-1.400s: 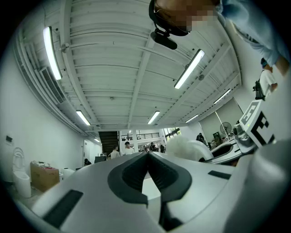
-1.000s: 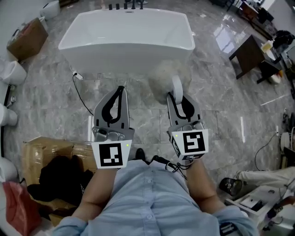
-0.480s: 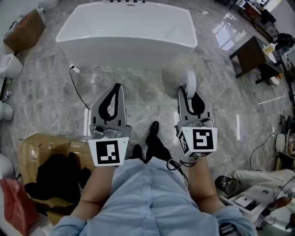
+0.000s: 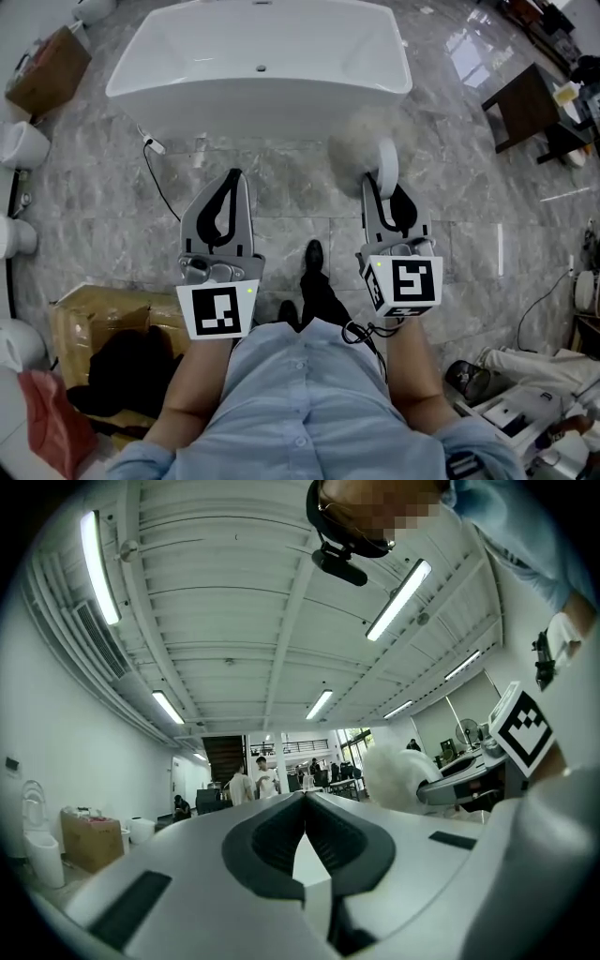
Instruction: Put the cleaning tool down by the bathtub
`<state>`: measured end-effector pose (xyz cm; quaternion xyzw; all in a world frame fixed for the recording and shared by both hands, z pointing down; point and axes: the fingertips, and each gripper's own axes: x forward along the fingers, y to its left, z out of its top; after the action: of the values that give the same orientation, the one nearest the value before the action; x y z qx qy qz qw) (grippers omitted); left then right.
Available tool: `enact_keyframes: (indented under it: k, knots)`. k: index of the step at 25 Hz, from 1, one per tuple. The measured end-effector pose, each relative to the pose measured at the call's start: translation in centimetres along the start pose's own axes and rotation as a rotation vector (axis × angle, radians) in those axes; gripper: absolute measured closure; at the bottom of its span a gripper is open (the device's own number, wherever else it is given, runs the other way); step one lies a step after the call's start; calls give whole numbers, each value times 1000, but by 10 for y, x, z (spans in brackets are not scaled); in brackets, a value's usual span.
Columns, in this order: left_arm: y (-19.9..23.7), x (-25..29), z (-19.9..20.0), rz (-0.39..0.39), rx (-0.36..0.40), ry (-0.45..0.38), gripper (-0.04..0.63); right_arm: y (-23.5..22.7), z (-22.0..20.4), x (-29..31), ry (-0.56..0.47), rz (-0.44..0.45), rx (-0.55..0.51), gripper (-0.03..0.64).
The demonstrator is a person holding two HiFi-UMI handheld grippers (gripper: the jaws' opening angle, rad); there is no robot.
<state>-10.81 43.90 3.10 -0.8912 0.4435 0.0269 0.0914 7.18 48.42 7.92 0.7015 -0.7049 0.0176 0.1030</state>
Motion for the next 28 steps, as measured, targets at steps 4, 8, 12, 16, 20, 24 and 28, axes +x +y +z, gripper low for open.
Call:
enact_keyframes:
  k: [4, 8, 12, 16, 20, 24, 28]
  knots:
    - [1, 60, -9, 11, 23, 22, 578, -36, -2, 52, 14, 20, 10, 517]
    - [4, 112, -16, 27, 30, 31, 580, -63, -2, 98, 20, 47, 11, 518]
    - [5, 159, -12, 41, 41, 24, 578, -86, 7, 135, 9, 73, 13, 518]
    - [-4, 193, 1, 65, 61, 1, 578, -113, 15, 155, -10, 98, 14, 518]
    - [-9, 209, 9, 83, 89, -11, 578, -132, 23, 168, -38, 109, 22, 518]
    - [-4, 214, 10, 107, 113, 0, 578, -133, 25, 180, -52, 133, 28, 517]
    - [3, 223, 5, 129, 125, 3, 578, -134, 25, 195, -61, 151, 27, 518]
